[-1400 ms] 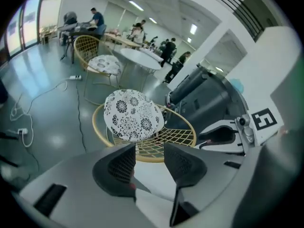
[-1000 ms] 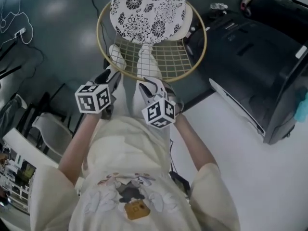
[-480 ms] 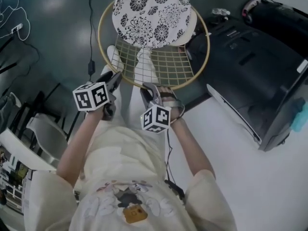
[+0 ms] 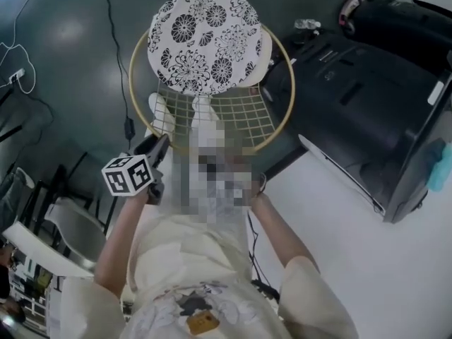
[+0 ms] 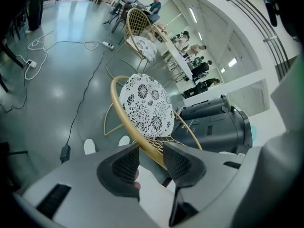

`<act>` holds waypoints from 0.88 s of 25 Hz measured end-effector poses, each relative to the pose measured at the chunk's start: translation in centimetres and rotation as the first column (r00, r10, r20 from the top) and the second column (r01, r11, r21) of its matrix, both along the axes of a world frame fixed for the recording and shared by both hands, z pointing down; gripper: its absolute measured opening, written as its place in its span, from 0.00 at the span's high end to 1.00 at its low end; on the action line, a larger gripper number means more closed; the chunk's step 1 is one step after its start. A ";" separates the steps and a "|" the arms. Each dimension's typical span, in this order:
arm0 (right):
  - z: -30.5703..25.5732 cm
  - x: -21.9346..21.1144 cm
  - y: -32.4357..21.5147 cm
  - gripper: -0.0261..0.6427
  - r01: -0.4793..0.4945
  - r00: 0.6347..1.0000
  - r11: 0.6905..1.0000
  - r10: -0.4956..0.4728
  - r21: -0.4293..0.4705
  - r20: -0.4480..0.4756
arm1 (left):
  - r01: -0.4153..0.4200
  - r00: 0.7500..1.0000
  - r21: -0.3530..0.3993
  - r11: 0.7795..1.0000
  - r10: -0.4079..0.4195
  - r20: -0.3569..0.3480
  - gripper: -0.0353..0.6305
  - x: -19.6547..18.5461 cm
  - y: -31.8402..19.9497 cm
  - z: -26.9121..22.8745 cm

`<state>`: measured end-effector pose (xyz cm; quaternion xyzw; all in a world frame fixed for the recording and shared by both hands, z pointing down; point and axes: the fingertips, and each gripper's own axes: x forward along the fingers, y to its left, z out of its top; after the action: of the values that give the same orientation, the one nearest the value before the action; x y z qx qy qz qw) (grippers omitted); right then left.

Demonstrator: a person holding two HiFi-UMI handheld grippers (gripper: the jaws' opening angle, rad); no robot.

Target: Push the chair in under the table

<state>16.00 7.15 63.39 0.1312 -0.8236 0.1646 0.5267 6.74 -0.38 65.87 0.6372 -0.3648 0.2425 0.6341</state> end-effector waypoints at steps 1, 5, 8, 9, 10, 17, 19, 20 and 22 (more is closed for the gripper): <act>0.0 0.1 0.1 0.87 0.003 1.000 1.000 -0.003 0.010 -0.005 | -0.001 1.000 0.004 1.000 0.001 -0.005 0.71 0.1 0.0 0.1; 0.1 -0.3 -0.1 0.87 0.020 1.000 1.000 -0.020 0.015 -0.025 | 0.032 0.999 0.005 0.999 -0.032 -0.013 0.71 -0.3 -0.1 0.2; 0.3 -0.6 0.0 0.87 0.039 0.998 0.999 -0.038 0.018 -0.049 | 0.045 0.998 0.017 0.999 -0.045 -0.032 0.71 -0.7 0.0 0.4; 0.3 -0.6 0.1 0.87 0.045 0.997 0.999 -0.043 0.025 -0.058 | 0.044 0.998 0.023 0.999 -0.043 -0.035 0.71 -0.7 0.1 0.4; 0.3 -0.4 0.2 0.87 0.047 0.997 0.998 -0.044 0.036 -0.065 | 0.042 0.999 0.030 0.999 -0.041 -0.036 0.71 -0.5 0.2 0.3; -0.8 -0.4 -0.4 0.87 0.056 0.994 0.996 -0.049 0.064 -0.096 | 0.073 0.997 0.034 0.997 -0.072 -0.041 0.71 -0.6 -0.3 -0.8; -1.5 -0.8 -1.0 0.87 0.061 0.992 0.997 -0.055 0.053 -0.110 | 0.070 0.997 0.020 0.997 -0.069 -0.042 0.71 -0.9 -0.9 -1.3; -1.6 -0.9 -1.0 0.87 0.059 0.992 0.997 -0.052 0.056 -0.115 | 0.065 0.997 0.018 0.998 -0.065 -0.043 0.71 -0.9 -1.0 -1.3; -1.5 -1.0 -0.7 0.87 0.050 0.992 0.995 -0.040 0.082 -0.120 | 0.061 0.997 0.028 0.998 -0.060 -0.040 0.71 -1.0 -0.7 -1.2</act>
<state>15.04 6.49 61.91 0.1446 -0.7998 0.1094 0.5722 5.76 -1.05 64.63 0.6397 -0.3750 0.2051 0.6388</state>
